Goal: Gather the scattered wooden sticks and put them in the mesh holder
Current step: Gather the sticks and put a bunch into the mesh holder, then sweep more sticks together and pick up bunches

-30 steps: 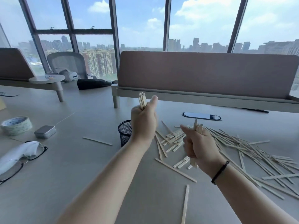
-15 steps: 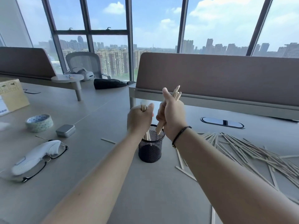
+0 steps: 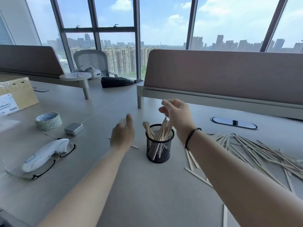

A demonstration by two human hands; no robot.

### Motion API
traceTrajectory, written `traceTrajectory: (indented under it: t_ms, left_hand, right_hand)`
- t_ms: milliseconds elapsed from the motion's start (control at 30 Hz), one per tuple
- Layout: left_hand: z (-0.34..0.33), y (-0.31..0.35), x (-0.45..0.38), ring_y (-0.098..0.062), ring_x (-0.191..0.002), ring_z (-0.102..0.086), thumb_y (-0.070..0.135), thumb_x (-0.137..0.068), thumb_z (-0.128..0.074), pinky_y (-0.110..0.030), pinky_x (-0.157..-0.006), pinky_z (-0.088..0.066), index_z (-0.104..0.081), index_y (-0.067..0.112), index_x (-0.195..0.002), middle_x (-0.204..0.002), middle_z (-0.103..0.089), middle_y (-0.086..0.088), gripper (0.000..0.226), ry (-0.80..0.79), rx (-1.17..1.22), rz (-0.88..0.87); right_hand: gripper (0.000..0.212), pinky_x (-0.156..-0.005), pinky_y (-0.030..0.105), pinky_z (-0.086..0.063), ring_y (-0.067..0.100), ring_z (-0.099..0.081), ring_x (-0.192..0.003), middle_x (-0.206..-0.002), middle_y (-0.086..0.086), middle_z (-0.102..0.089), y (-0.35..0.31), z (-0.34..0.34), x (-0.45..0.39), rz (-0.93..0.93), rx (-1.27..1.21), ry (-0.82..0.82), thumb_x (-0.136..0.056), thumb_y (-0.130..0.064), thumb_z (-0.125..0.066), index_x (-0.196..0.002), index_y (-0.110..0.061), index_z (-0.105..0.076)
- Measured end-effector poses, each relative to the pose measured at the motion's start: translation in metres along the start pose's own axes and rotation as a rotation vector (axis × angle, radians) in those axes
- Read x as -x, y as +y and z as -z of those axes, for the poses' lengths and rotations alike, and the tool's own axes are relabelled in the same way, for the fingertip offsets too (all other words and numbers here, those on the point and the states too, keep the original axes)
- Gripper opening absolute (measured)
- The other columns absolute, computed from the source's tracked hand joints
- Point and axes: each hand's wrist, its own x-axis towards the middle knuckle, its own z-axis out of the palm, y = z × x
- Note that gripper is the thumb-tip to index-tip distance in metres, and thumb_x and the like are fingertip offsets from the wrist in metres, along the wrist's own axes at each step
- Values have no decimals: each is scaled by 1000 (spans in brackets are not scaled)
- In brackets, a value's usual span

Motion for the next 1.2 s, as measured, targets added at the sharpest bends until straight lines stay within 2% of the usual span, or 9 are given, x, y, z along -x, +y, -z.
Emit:
traceTrajectory:
  t_ms: [100, 200, 367, 500, 633, 767, 867, 1033, 1200]
  left_hand:
    - [-1, -41, 10, -32, -137, -42, 32, -105, -25, -43, -116, -28, -52, 15, -136, -153, -44, -13, 45, -177, -575, 26]
    - [-4, -53, 18, -26, -153, -18, 28, -106, -23, -39, -123, -12, -33, 12, -152, -166, -20, -9, 50, -234, -701, -5]
    - [-10, -40, 59, -28, -153, -17, 25, -106, -21, -38, -123, -12, -24, 4, -155, -165, -18, -14, 54, -263, -830, -47]
    - [-15, -30, 96, -29, -153, -15, 25, -106, -21, -38, -124, -9, -20, -1, -156, -165, -16, -17, 56, -284, -861, -54]
    - [-17, -12, 144, -30, -153, -16, 30, -106, -22, -39, -123, -10, -21, -1, -155, -165, -17, -18, 59, -296, -871, -89]
    - [-30, 12, 202, -30, -153, -12, 41, -105, -21, -40, -124, -9, -13, -1, -156, -165, -15, -19, 67, -339, -848, -181]
    - [-48, 35, 238, -27, -155, -4, 52, -103, -18, -39, -124, -3, -8, 4, -158, -167, -8, -15, 74, -427, -763, -272]
    - [-70, 63, 269, -15, -154, 6, 76, -91, -23, -34, -123, 2, 5, 19, -160, -169, 5, 1, 93, -662, -698, -496]
    - [-83, 68, 258, -8, -154, 1, 75, -89, -37, -34, -124, -8, 0, 29, -160, -168, -1, 11, 93, -752, -633, -572]
  right_hand:
    - [11, -54, 8, -45, 3, -70, -86, -94, 0, -75, 3, 18, 9, 65, 67, 25, -95, -23, -66, -102, -20, -73]
    - [21, -64, 3, -46, -13, -65, -77, -95, -10, -71, 16, 43, 21, 123, 98, 40, -95, -17, -64, -116, -17, -70]
    - [27, -98, 30, -52, 6, -66, -108, -115, -1, -70, 43, 87, 54, 77, 227, 27, -95, -18, -63, -122, -21, -65]
    - [33, -105, 38, -47, 11, -61, -121, -124, -2, -66, 66, 116, 84, 26, 380, -16, -93, -21, -66, -125, -25, -61]
    - [37, -87, 20, -44, 16, -66, -108, -130, -6, -65, 72, 146, 120, 36, 553, -58, -92, -28, -66, -129, -30, -59]
    - [61, -109, 28, -37, 9, -44, -137, -141, -13, -50, 71, 179, 157, 131, 823, -298, -78, -63, -70, -132, -40, -55]
    - [83, -123, 35, -15, 12, -15, -153, -160, -10, -31, 74, 198, 172, 177, 1049, -442, -68, -83, -58, -141, -45, -46]
    - [58, -124, 41, -6, 12, -8, -154, -165, -7, -23, 73, 219, 174, 121, 1175, -344, -88, -69, -49, -142, -47, -45]
    - [51, -124, 45, -1, 14, -3, -155, -167, -5, -16, 75, 239, 169, 71, 1200, -245, -90, -66, -47, -137, -46, -50]
